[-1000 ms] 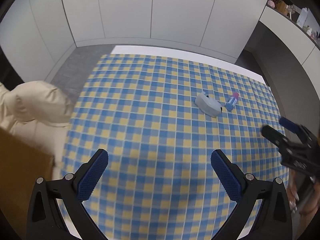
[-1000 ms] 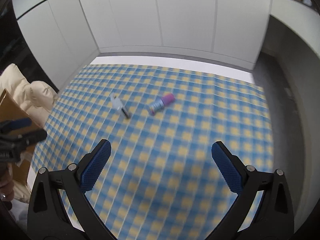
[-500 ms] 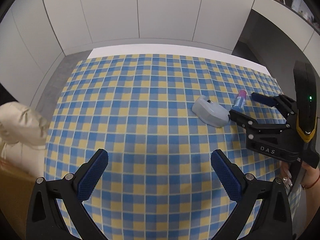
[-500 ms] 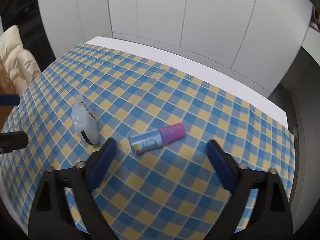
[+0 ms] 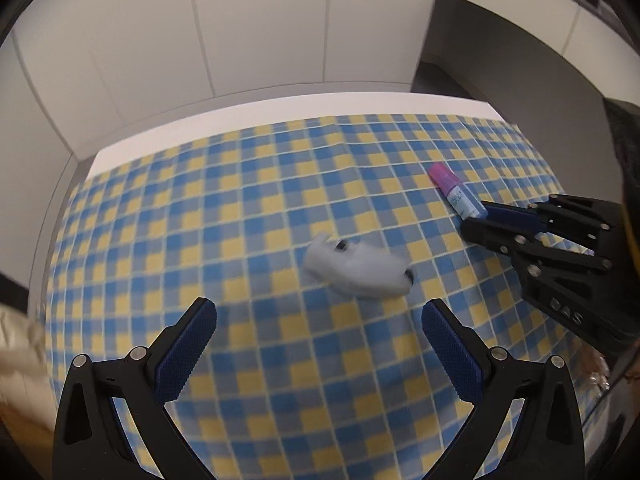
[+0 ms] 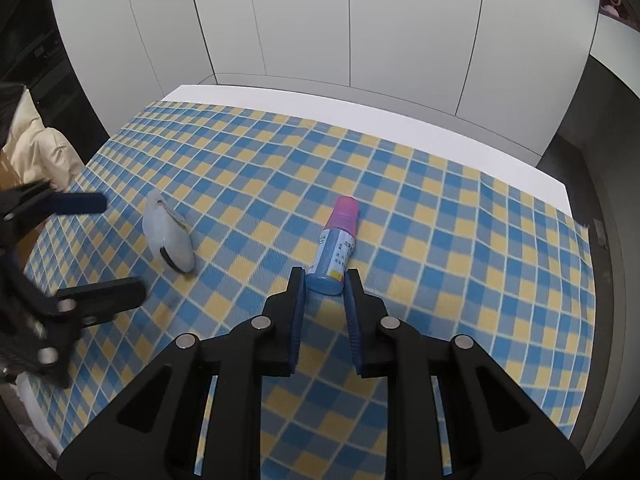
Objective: Organize objects
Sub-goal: 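Grasp the white plastic holder with the left tool while the right tool grasps the pink-capped spray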
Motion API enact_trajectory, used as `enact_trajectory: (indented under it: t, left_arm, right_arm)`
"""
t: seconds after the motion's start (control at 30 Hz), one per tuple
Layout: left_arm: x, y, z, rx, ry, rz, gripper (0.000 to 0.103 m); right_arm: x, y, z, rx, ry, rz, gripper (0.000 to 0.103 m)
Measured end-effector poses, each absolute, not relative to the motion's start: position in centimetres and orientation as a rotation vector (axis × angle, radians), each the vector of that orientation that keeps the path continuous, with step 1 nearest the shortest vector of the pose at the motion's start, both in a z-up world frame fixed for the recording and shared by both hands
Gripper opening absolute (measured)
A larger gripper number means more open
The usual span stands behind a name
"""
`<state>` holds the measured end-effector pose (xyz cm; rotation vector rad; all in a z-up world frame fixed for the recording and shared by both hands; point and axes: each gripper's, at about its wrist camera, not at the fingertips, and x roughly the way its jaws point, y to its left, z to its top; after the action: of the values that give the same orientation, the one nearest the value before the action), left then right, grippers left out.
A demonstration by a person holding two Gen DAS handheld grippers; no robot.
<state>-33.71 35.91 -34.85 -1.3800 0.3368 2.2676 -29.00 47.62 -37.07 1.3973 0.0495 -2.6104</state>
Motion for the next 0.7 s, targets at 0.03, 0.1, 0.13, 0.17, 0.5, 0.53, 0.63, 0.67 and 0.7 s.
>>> enact_trajectory:
  t: [0.03,0.1,0.13,0.17,0.5,0.53,0.63,0.67,0.7]
  left_arm:
    - [-34.0,36.5,-35.0,-1.379,0.346,2.263,0.102]
    - [-34.6,37.2,-35.3,-1.385,0.339,2.261,0.101]
    - [-34.8,37.6,-35.3,-1.378,0.336,2.275,0.095]
    - [-35.0,38.0,-35.4,-1.371,0.353,2.298,0.084]
    - [-34.6,38.8,-35.8,-1.303,0.414,2.340,0.058]
    - [-34.4,38.6,-35.8,-1.305,0.412,2.344,0.058]
    - [-34.8,38.1,-35.8,-1.327,0.389,2.370,0.058]
    - [-35.0,37.9,-35.9,-1.340,0.370,2.381,0.058]
    - [-35.1,37.8,-35.9,-1.349,0.355,2.384,0.058]
  right_arm:
    - [-28.7,47.7,-37.1,1.396,0.045,-2.610,0.020]
    - [-28.4,47.9,-37.1,1.392,0.025,-2.614,0.020]
    - [-27.6,47.8,-37.0,1.393,0.016,-2.615,0.020]
    - [-27.6,47.9,-37.0,1.393,0.002,-2.615,0.020]
    - [-27.4,48.2,-36.8,1.387,-0.035,-2.635,0.044]
    - [-27.4,48.0,-36.8,1.388,-0.020,-2.644,0.052]
    - [-27.0,47.9,-36.9,1.383,0.043,-2.688,0.057]
    - [-26.9,47.9,-37.0,1.388,0.038,-2.691,0.058]
    - [-26.8,48.0,-37.0,1.381,0.021,-2.703,0.058]
